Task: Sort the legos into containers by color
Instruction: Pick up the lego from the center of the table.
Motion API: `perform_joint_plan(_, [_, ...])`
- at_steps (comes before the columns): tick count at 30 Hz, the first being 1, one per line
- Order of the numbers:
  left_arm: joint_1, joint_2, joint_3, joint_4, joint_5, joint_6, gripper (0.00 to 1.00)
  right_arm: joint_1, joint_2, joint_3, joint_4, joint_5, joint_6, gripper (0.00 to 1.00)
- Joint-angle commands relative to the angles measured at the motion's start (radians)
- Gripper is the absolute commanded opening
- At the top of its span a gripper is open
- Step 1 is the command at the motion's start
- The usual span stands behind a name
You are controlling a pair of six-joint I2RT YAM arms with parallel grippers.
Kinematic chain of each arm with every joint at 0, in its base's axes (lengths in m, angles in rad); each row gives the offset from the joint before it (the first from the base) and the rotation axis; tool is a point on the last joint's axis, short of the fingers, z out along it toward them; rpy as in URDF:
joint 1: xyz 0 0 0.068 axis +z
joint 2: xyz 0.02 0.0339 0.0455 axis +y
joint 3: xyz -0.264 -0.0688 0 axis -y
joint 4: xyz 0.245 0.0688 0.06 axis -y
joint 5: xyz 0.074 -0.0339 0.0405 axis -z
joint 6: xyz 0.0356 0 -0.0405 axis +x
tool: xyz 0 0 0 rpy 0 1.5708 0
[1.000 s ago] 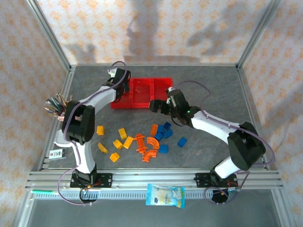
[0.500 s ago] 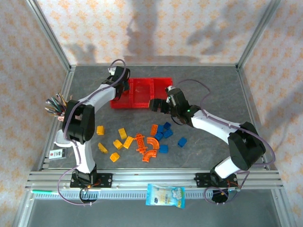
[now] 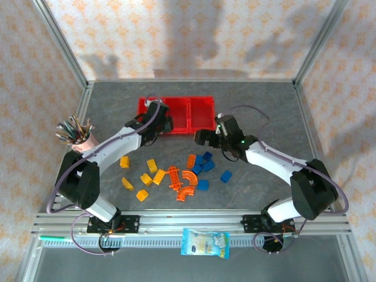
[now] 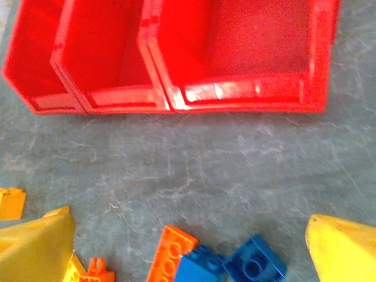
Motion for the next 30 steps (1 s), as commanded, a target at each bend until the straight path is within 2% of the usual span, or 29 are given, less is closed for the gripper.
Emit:
perform_joint_plan(1, [-0.064, -0.033, -0.053, -0.027, 0.028, -0.066, 0.56, -0.022, -0.048, -0.041, -0.035, -0.014, -0.007, 1.0])
perform_joint_plan(5, [-0.15, -0.005, -0.079, -0.014, 0.034, -0.088, 0.57, -0.033, -0.072, -0.083, -0.031, -0.002, -0.005, 1.0])
perform_joint_plan(11, [-0.222, 0.088, -0.072, 0.01, 0.07, -0.127, 0.6, -0.042, -0.086, -0.111, -0.028, 0.011, -0.001, 1.0])
perform_joint_plan(17, [-0.24, 0.177, -0.043, 0.009, 0.076, -0.135, 0.61, -0.05, -0.101, -0.119, -0.031, 0.017, -0.004, 1.0])
perform_joint_plan(30, [-0.303, 0.261, 0.016, 0.008, 0.104, -0.119, 0.61, -0.059, -0.126, -0.128, -0.045, 0.041, -0.013, 1.0])
